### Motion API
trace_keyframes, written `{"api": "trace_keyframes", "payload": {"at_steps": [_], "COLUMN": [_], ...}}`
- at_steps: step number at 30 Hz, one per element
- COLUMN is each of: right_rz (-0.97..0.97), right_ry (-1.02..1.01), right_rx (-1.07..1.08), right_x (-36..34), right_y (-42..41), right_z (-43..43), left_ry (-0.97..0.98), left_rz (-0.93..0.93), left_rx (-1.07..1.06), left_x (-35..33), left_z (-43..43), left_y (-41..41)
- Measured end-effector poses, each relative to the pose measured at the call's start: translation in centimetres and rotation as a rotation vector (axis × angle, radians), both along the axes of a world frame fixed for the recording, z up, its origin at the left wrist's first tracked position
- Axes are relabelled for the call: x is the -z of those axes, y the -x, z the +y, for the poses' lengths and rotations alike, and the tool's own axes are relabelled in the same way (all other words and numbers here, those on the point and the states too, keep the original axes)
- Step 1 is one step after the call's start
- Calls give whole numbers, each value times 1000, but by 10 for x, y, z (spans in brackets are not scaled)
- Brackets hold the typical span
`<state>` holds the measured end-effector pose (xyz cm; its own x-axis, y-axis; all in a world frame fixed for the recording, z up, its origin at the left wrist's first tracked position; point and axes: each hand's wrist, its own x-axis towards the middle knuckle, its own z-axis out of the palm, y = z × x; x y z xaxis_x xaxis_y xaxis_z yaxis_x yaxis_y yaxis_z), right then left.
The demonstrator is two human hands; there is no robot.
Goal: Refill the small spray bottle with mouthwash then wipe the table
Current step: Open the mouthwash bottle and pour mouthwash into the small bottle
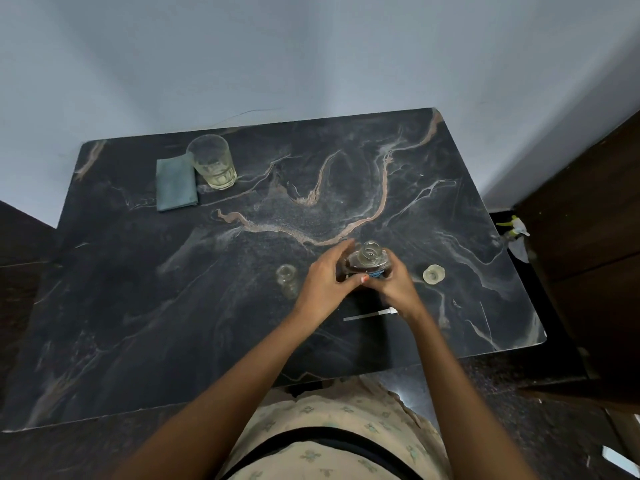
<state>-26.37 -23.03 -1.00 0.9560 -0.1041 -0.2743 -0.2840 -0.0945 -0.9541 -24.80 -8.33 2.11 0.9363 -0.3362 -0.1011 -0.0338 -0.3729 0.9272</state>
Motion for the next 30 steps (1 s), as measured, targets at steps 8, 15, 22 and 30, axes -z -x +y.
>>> {"api": "trace_keyframes", "payload": {"at_steps": [8, 15, 22, 30], "right_rz": [46, 48, 25, -135], "right_ry": [-54, -31, 32, 93], "right_rx": [22, 26, 69, 154], "right_x": [-1, 1, 3, -11], "right_y": [-1, -1, 4, 2], "right_z": [2, 3, 5, 25], "left_ry": [-39, -21, 55, 159], "left_rz": [-140, 7, 173, 109], "left_rx": [-88, -185, -187, -210], "left_x": [-10, 18, 40, 18], "left_z": [60, 93, 94, 95], "left_y": [1, 0, -5, -11]}}
